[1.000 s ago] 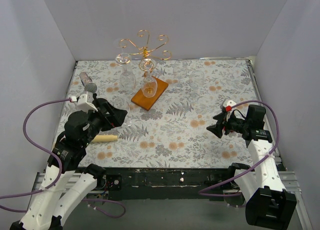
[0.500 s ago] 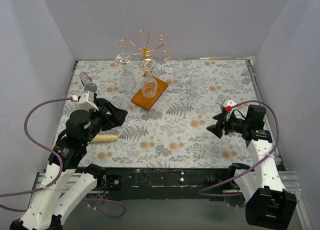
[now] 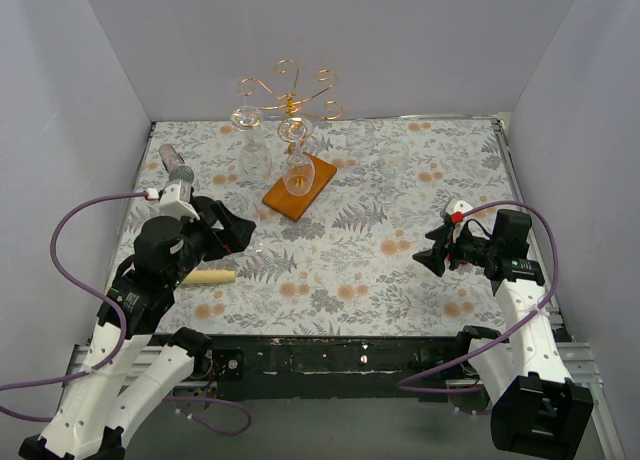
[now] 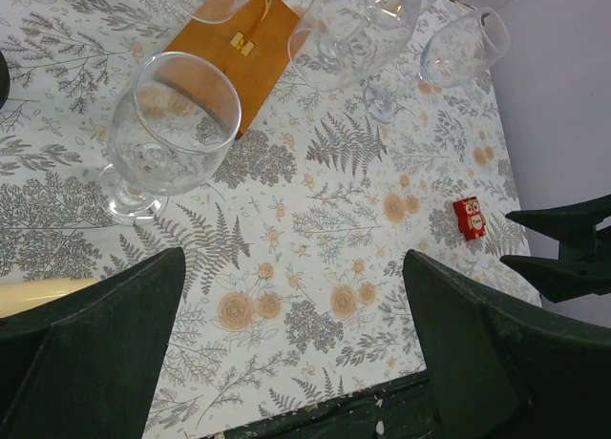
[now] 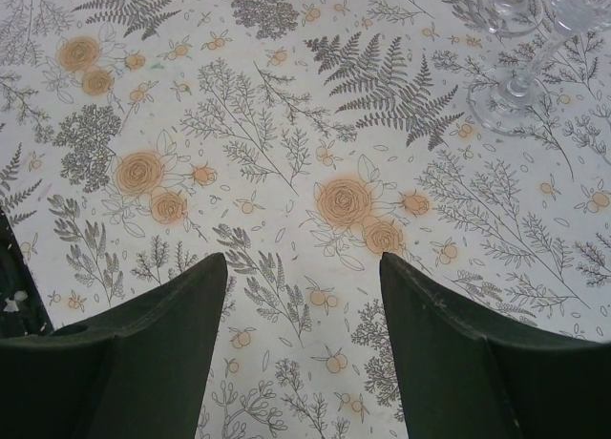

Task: Place the wine glass upside down on the wine glass rack
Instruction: Pick up the wine glass at the center of the board.

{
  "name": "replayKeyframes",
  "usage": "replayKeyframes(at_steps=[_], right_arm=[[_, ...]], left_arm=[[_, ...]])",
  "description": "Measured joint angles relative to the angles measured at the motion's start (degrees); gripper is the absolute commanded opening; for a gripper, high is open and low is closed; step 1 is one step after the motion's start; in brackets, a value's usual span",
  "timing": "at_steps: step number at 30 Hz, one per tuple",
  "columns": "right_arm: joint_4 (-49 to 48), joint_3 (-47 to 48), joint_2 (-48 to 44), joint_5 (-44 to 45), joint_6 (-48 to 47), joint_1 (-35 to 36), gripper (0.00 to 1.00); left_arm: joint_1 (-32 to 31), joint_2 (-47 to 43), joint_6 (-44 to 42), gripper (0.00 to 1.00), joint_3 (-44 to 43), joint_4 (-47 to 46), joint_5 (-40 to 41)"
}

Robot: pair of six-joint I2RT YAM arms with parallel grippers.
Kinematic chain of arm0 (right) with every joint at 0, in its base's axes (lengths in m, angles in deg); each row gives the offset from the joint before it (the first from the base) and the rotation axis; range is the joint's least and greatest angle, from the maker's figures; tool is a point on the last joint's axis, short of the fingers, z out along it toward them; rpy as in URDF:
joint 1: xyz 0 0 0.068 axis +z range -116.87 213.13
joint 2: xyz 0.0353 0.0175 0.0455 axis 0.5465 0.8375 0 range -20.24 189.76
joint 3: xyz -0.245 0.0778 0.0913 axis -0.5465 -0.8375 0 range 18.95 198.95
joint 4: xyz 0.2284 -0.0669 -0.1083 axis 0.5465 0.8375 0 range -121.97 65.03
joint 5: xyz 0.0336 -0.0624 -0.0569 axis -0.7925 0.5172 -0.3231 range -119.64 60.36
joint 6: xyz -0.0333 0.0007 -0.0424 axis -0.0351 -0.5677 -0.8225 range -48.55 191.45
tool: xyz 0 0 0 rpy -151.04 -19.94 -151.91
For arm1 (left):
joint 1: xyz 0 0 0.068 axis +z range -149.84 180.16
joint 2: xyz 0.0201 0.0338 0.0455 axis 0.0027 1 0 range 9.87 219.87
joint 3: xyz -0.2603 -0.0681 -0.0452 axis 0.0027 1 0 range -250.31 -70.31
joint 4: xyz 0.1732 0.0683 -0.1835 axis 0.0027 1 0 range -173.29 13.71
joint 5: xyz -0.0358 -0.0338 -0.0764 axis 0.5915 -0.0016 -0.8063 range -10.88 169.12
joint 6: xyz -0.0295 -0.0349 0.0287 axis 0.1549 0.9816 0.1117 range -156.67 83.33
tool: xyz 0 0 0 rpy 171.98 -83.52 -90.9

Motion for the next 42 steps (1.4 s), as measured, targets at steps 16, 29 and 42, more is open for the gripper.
replayKeyframes(at_steps=[16, 29, 42], right_arm=[[0.00, 0.00, 0.00, -0.61, -0.02, 0.02, 0.73], [0.00, 0.00, -0.74, -0.79, -0.20, 0.00, 0.73], [0.00, 0.00, -0.74, -0.79, -0.20, 0.00, 0.73]], left_arm=[[0.00, 1.20, -0.37, 0.98, 0.00, 0.07, -0.20], [0.00, 2.51, -0.37, 0.98, -0.24, 0.28, -0.28], [0.00, 2.51, -0.35, 0.98, -0.24, 0.74, -0.31]])
